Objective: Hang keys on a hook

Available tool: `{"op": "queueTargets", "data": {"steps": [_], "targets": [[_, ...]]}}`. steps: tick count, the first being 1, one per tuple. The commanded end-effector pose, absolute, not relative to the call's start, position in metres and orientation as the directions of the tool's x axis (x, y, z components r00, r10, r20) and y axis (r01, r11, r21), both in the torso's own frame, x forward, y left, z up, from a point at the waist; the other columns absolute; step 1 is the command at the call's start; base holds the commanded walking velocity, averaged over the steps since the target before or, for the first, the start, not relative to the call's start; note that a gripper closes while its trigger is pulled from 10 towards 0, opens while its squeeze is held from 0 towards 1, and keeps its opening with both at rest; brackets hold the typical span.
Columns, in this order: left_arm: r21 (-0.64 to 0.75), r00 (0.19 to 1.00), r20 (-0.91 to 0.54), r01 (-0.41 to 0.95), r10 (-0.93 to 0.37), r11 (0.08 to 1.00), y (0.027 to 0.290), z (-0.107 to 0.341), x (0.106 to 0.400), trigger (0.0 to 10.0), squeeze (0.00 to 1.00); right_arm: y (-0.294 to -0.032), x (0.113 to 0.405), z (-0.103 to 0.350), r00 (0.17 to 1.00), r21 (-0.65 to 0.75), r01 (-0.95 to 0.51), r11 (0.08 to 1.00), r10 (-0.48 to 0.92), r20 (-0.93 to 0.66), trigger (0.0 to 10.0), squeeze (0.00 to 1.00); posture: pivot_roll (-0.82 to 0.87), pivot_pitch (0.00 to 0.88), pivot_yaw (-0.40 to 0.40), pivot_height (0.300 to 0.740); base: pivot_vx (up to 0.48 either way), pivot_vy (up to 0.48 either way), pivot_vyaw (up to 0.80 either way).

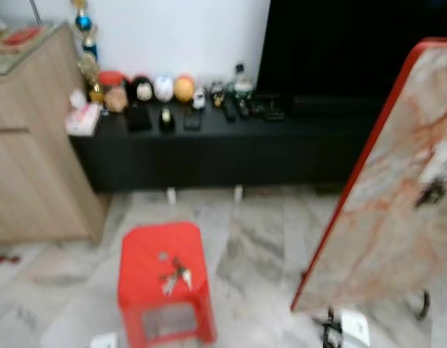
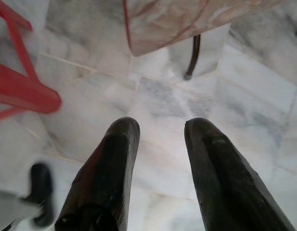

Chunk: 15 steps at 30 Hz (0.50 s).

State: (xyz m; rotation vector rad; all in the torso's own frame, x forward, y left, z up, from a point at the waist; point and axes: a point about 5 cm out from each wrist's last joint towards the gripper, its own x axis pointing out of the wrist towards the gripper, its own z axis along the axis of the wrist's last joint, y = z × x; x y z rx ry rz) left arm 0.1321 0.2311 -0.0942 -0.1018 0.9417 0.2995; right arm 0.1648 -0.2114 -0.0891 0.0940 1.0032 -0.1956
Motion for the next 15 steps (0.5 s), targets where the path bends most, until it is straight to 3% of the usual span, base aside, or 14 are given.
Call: {"op": "queueTargets", "data": {"steps": [1, 8, 13, 15], "targets": [[0.069, 0.541, -0.81, -0.295, 0.226, 0.953, 0.236, -0.094, 0.131, 10.0, 0.0, -0.208, 0.169, -0.088, 0.532, 0.0, 0.208, 0.978, -0.113, -0.839, 10.0, 0.0, 0.2, 0.0, -0.064, 0.74, 0.0, 0.304, 0.0], [0.077, 0.533, -0.811, -0.311, 0.241, 0.947, 0.246, -0.093, 0.123, 10.0, 0.0, -0.207, 0.171, -0.087, 0.536, 0.006, 0.21, 0.978, -0.11, -0.837, 10.0, 0.0, 0.2, 0.0, -0.067, 0.74, 0.0, 0.305, 0.0], [0.093, 0.527, -0.807, -0.333, 0.267, 0.938, 0.27, -0.089, 0.11, 10.0, 0.0, -0.205, 0.174, -0.086, 0.547, -0.002, 0.182, 0.983, -0.103, -0.831, 10.0, 0.0, 0.2, 0.0, -0.071, 0.74, 0.0, 0.301, 0.0], [0.099, 0.523, -0.806, -0.341, 0.276, 0.935, 0.279, -0.087, 0.103, 10.0, 0.0, -0.203, 0.176, -0.086, 0.555, -0.01, 0.16, 0.987, -0.098, -0.826, 10.0, 0.0, 0.2, 0.0, -0.073, 0.74, 0.0, 0.294, 0.63]]}}
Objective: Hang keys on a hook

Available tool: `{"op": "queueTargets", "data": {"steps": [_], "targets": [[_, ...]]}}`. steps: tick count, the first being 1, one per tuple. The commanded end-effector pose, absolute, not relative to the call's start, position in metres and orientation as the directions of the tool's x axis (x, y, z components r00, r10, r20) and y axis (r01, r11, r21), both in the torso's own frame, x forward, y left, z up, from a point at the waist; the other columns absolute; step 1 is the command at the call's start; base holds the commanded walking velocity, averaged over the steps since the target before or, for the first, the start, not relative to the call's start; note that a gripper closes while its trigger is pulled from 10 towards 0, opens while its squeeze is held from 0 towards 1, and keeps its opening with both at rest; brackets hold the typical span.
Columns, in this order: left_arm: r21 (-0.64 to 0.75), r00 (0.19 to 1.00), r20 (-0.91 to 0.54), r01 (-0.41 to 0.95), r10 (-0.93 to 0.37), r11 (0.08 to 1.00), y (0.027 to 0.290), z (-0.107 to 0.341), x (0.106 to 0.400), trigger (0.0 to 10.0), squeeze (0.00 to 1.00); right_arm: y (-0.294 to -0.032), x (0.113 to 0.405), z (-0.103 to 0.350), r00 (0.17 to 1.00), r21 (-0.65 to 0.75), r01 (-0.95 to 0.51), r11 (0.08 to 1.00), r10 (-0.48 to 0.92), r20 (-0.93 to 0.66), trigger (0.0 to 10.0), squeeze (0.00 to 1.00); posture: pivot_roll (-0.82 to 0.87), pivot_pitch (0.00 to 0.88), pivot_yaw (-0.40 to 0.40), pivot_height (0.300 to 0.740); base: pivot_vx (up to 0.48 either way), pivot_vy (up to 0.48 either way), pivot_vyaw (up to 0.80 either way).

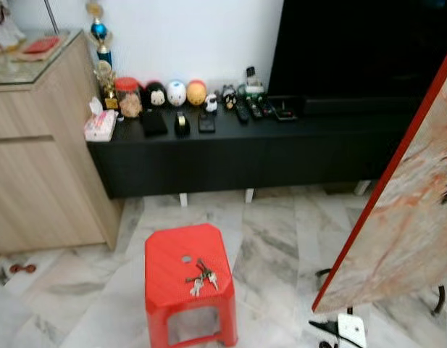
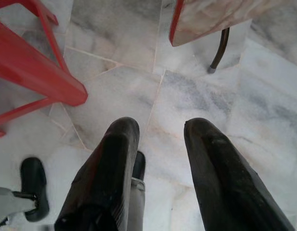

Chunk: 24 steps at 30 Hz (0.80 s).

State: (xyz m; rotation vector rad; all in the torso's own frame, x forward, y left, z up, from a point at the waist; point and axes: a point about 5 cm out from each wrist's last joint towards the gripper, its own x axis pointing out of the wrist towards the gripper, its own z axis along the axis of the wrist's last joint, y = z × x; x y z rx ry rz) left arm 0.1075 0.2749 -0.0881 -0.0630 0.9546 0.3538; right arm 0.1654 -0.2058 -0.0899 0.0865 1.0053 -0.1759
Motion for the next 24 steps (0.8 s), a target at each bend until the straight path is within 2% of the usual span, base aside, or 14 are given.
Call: {"op": "queueTargets", "data": {"steps": [1, 10, 16, 24], "targets": [[0.099, 0.523, -0.806, -0.341, 0.276, 0.935, 0.279, -0.087, 0.103, 10.0, 0.0, -0.203, 0.176, -0.086, 0.555, -0.01, 0.16, 0.987, -0.098, -0.826, 10.0, 0.0, 0.2, 0.0, -0.073, 0.74, 0.0, 0.296, 0.77], [0.094, 0.529, -0.801, -0.353, 0.281, 0.931, 0.287, -0.084, 0.105, 10.0, 0.0, -0.201, 0.176, -0.086, 0.555, 0.012, 0.173, 0.985, -0.088, -0.827, 10.0, 0.0, 0.2, 0.005, -0.076, 0.74, 0.0, 0.293, 0.73], [0.078, 0.563, -0.783, -0.334, 0.265, 0.939, 0.273, -0.082, 0.129, 10.0, 0.0, -0.2, 0.176, -0.086, 0.556, 0.021, 0.185, 0.983, -0.087, -0.827, 10.0, 0.0, 0.2, 0.01, -0.077, 0.74, 0.0, 0.278, 0.0], [0.063, 0.599, -0.763, -0.305, 0.243, 0.95, 0.252, -0.081, 0.152, 10.0, 0.0, -0.199, 0.176, -0.086, 0.554, 0.041, 0.196, 0.98, -0.076, -0.829, 10.0, 0.0, 0.2, 0.012, -0.076, 0.74, 0.0, 0.0, 0.0]]}}
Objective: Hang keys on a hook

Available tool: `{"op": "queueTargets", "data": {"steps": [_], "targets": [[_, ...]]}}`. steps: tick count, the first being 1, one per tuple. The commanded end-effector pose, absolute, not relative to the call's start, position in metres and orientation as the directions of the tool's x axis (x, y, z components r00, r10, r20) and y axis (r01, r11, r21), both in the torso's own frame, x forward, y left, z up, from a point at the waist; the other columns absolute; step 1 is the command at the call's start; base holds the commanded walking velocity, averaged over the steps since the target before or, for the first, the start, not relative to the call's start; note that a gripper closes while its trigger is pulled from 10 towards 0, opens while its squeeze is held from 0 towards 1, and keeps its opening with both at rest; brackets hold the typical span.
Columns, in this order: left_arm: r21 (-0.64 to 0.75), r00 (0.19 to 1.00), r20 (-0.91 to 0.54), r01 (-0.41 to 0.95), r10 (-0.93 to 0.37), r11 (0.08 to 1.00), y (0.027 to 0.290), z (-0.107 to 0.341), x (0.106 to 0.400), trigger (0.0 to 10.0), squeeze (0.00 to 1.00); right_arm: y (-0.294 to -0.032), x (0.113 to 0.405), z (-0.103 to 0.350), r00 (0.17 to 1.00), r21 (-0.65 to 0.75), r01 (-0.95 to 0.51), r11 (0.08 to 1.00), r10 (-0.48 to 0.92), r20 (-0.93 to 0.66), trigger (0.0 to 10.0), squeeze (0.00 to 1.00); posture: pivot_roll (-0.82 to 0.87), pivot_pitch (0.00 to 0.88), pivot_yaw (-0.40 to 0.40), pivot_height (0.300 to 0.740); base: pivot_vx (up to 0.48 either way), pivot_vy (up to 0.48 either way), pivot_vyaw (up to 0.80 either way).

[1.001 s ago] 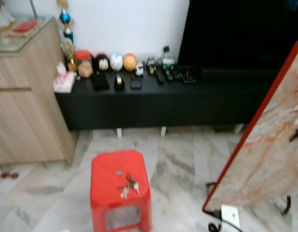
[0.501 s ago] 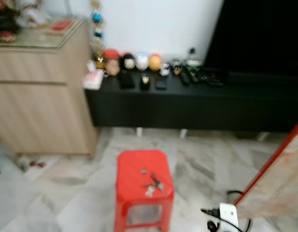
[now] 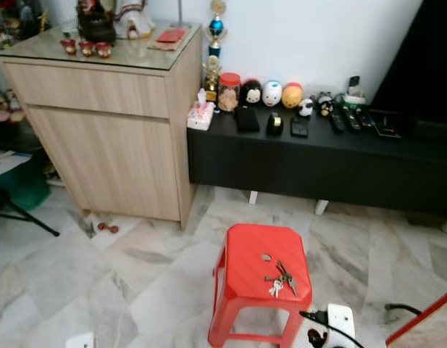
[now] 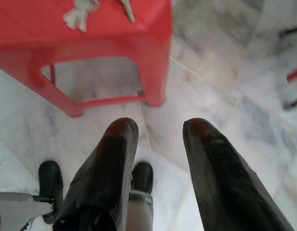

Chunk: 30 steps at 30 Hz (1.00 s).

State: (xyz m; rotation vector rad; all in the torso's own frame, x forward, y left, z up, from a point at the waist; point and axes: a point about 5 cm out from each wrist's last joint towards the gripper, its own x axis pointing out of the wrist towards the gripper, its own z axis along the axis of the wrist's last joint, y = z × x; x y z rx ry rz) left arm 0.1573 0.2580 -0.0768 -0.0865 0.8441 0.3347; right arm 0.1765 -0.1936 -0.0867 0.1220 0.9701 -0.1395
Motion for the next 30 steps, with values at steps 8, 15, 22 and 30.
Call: {"op": "queueTargets", "data": {"steps": [8, 15, 22, 30], "targets": [[0.055, 0.601, -0.763, -0.308, 0.239, 0.95, 0.249, -0.08, 0.157, 10.0, 0.0, -0.199, 0.176, -0.086, 0.556, 0.057, 0.19, 0.98, -0.06, -0.829, 10.0, 0.0, 0.2, 0.014, -0.077, 0.74, 0.0, 0.0, 0.0], [0.055, 0.585, -0.775, -0.313, 0.238, 0.948, 0.254, -0.082, 0.15, 10.0, 0.0, -0.198, 0.177, -0.086, 0.569, 0.075, 0.175, 0.982, -0.039, -0.822, 10.0, 0.0, 0.2, 0.015, -0.079, 0.74, 0.0, 0.0, 0.51], [0.049, 0.585, -0.777, -0.314, 0.234, 0.948, 0.254, -0.082, 0.15, 10.0, 0.0, -0.197, 0.176, -0.086, 0.566, 0.098, 0.202, 0.975, -0.035, -0.823, 10.0, 0.0, 0.2, 0.014, -0.079, 0.74, 0.0, 0.0, 0.11], [0.049, 0.584, -0.776, -0.319, 0.238, 0.946, 0.254, -0.082, 0.149, 10.0, 0.0, -0.197, 0.178, -0.085, 0.582, 0.098, 0.157, 0.983, -0.012, -0.813, 10.0, 0.0, 0.2, 0.012, -0.079, 0.74, 0.0, 0.0, 0.2]]}}
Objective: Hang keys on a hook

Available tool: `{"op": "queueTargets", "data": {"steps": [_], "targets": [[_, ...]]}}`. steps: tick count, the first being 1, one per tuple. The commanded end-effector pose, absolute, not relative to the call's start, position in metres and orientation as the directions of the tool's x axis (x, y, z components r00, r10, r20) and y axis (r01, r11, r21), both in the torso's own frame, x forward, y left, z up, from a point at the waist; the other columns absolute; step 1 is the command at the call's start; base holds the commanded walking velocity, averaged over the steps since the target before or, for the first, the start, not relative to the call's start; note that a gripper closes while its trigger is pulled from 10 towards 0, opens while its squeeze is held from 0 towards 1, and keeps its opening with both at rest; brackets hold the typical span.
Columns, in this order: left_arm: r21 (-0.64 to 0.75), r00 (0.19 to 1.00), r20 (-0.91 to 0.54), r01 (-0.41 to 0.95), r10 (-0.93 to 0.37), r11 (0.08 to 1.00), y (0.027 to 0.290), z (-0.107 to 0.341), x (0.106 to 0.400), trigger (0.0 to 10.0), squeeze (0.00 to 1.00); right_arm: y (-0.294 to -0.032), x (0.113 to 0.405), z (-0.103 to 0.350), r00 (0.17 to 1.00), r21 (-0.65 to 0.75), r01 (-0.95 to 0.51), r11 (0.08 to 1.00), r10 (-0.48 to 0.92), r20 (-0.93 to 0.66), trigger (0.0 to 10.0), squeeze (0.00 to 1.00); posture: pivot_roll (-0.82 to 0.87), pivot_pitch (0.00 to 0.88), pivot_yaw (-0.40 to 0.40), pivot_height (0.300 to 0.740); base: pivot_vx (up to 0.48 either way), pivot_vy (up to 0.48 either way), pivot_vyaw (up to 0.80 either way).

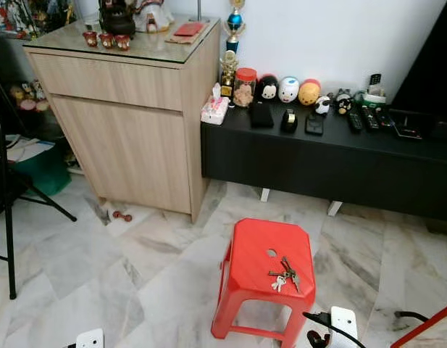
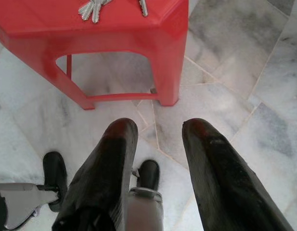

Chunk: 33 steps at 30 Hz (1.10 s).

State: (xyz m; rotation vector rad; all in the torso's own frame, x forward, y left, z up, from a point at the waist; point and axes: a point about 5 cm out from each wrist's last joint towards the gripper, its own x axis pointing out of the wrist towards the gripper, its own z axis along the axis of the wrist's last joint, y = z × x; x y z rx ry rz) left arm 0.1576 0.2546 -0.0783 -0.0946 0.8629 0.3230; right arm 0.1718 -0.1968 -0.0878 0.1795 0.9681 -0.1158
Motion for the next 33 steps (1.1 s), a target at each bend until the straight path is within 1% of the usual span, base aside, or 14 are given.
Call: {"op": "queueTargets", "data": {"steps": [1, 6, 14, 21, 30, 33], "targets": [[0.05, 0.584, -0.776, -0.32, 0.238, 0.946, 0.2544, -0.0819, 0.1493, 10.0, 0.0, -0.197, 0.178, -0.0847, 0.585, 0.106, 0.164, 0.981, -0.01, -0.811, 10.0, 0.0, 0.2, 0.012, -0.08, 0.74, 0.0, 0.0, 0.8], [0.051, 0.583, -0.776, -0.321, 0.24, 0.946, 0.2546, -0.0819, 0.1491, 10.0, 0.0, -0.1966, 0.1779, -0.0847, 0.588, 0.119, 0.174, 0.978, -0.006, -0.809, 10.0, 0.0, 0.21, 0.011, -0.08, 0.74, 0.0, 0.0, 0.76], [0.052, 0.582, -0.778, -0.317, 0.238, 0.947, 0.2545, -0.0823, 0.1483, 10.0, 0.0, -0.1965, 0.1767, -0.0851, 0.596, 0.138, 0.22, 0.966, -0.021, -0.803, 10.0, 0.0, 0.21, 0.0, -0.078, 0.74, 0.0, 0.0, 0.0], [0.053, 0.582, -0.778, -0.314, 0.237, 0.948, 0.2544, -0.0825, 0.1478, 10.0, 0.0, -0.1964, 0.1763, -0.0853, 0.598, 0.142, 0.227, 0.963, -0.023, -0.801, 10.0, 0.0, 0.2, 0.0, -0.077, 0.74, 0.0, 0.0, 0.0], [0.053, 0.581, -0.778, -0.315, 0.237, 0.948, 0.2542, -0.0829, 0.1467, 10.0, 0.0, -0.1975, 0.1766, -0.0848, 0.601, 0.112, 0.193, 0.975, -0.027, -0.799, 10.0, 0.0, 0.2, 0.0, -0.076, 0.74, 0.0, 0.0, 0.0], [0.054, 0.581, -0.778, -0.313, 0.237, 0.948, 0.2541, -0.083, 0.1465, 10.0, 0.0, -0.1984, 0.1771, -0.0844, 0.6, 0.089, 0.167, 0.982, -0.03, -0.8, 10.0, 0.0, 0.2, 0.0, -0.077, 0.74, 0.249, 0.0, 0.65]]}}
